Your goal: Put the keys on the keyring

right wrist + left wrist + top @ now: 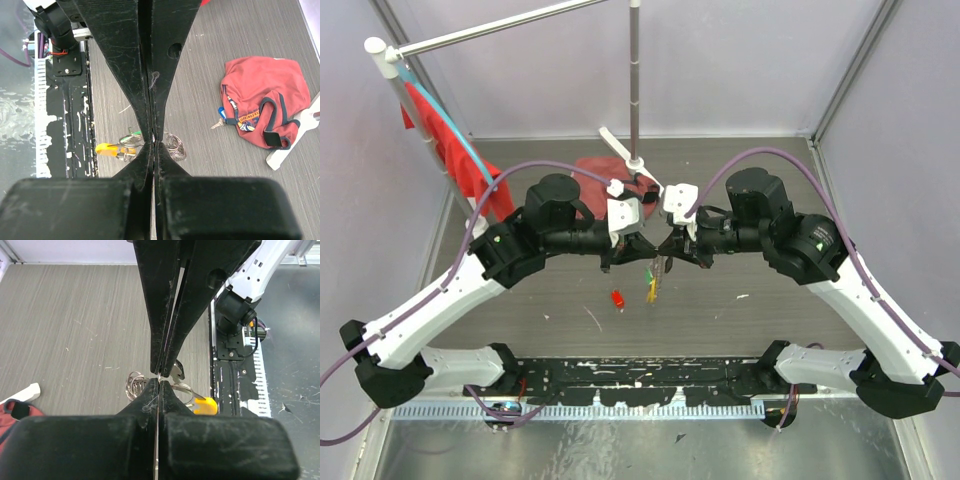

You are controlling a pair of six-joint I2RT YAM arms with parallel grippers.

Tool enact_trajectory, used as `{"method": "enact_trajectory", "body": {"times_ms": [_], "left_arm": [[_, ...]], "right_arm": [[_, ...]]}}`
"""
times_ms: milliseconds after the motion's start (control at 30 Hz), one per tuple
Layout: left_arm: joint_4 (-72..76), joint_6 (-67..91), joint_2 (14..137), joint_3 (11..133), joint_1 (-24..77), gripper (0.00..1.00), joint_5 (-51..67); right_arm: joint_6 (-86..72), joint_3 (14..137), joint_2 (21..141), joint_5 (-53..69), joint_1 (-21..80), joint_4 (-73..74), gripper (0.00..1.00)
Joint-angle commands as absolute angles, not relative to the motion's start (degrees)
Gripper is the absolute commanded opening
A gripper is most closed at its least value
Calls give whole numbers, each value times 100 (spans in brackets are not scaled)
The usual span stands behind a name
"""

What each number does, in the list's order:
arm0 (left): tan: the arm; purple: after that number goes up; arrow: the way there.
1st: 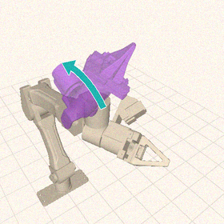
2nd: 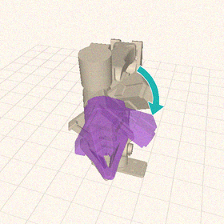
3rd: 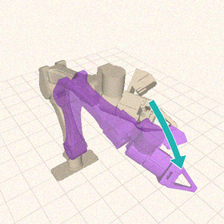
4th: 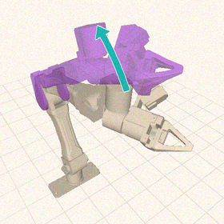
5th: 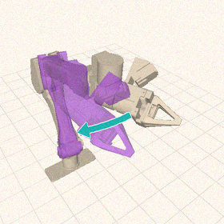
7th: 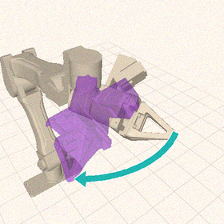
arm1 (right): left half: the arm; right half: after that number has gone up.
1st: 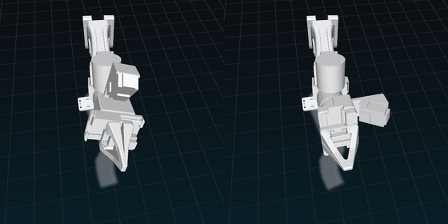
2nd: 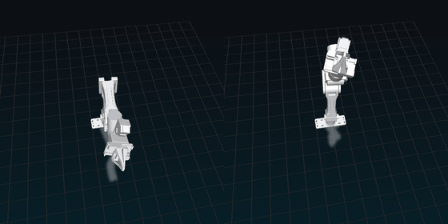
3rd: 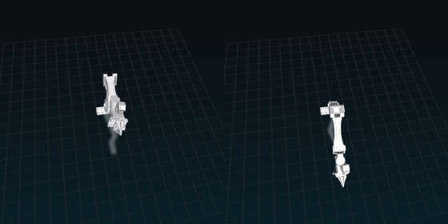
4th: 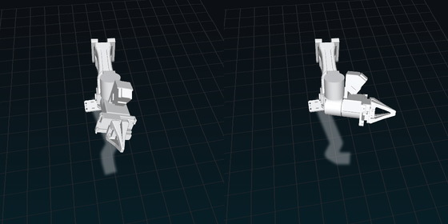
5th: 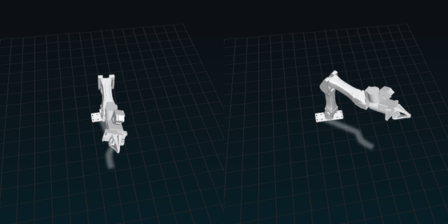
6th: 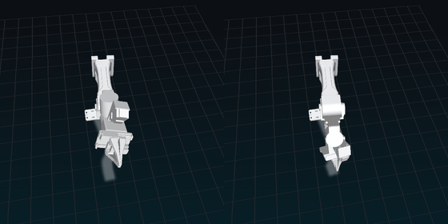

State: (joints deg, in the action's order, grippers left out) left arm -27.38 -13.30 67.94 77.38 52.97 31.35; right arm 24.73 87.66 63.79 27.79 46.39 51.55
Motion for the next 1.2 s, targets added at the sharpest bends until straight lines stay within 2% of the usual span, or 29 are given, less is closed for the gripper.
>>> {"method": "enact_trajectory", "body": {"times_ms": [0, 167, 267, 400, 767, 1167], "left_arm": [[-2805, -1371, 6816, 7971, 5303, 0, 3234], [-2541, -1363, 6689, 7838, 5302, 0, 3285], [-1968, -1246, 6473, 7554, 5302, 0, 3231], [-1103, -1002, 6096, 6952, 5300, 0, 3084], [829, -650, 5294, 5823, 5305, 0, 3206], [1601, -475, 5048, 5507, 5300, 0, 3278]], "right_arm": [[2468, 8950, 6308, 2956, 4641, 4822, 1], [2426, 8930, 6271, 3003, 4641, 4742, 3], [2341, 8929, 6164, 3044, 4641, 4552, 25], [2109, 8831, 5887, 3037, 4641, 4132, 33], [1864, 8679, 5506, 3065, 4641, 3595, 31], [1645, 8335, 5595, 3786, 4641, 2811, 35]]}}
